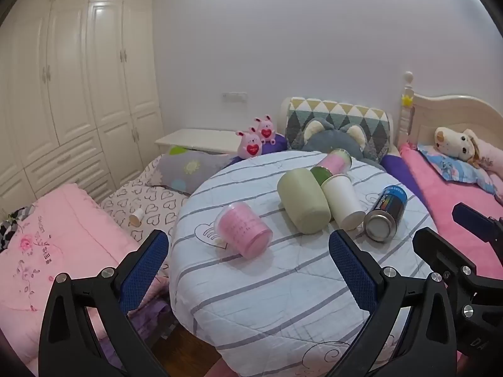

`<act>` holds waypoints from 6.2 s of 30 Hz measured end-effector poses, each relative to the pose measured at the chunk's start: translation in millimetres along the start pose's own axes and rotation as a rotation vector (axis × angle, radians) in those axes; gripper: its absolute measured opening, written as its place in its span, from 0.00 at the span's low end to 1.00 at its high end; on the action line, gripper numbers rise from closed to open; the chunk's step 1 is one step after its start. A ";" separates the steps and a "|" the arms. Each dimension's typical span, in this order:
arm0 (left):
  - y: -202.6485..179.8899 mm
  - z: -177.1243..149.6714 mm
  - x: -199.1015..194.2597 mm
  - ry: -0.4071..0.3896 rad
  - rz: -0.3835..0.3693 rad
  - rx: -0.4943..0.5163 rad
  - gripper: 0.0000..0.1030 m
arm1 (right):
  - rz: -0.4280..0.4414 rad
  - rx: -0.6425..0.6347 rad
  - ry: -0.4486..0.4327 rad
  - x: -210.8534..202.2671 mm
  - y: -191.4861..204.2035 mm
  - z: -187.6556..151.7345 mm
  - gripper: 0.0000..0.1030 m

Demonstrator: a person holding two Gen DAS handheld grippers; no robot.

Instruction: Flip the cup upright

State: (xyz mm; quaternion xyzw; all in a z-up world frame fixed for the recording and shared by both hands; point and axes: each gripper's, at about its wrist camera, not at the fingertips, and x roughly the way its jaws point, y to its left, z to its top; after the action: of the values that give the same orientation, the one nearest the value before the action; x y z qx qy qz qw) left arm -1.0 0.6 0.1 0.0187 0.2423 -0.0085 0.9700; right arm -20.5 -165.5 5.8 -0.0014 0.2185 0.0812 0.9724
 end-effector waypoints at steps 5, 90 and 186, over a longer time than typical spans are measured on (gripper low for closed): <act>1.8 -2.6 -1.8 0.006 -0.003 0.001 1.00 | 0.000 0.000 -0.004 1.1 0.1 1.7 0.78; 78.7 -13.7 104.9 0.245 -0.012 -0.094 1.00 | 0.120 0.099 0.376 150.7 68.4 -26.8 0.63; -47.6 -11.3 78.5 0.226 0.019 0.007 1.00 | -0.026 0.124 0.122 49.3 -57.1 -26.5 0.82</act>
State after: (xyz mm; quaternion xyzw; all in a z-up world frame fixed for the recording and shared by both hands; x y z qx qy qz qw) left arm 61.7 -47.1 -48.3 0.0254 0.3500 0.0017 0.9364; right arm 21.2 -215.1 -40.9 0.0510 0.2820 0.0547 0.9565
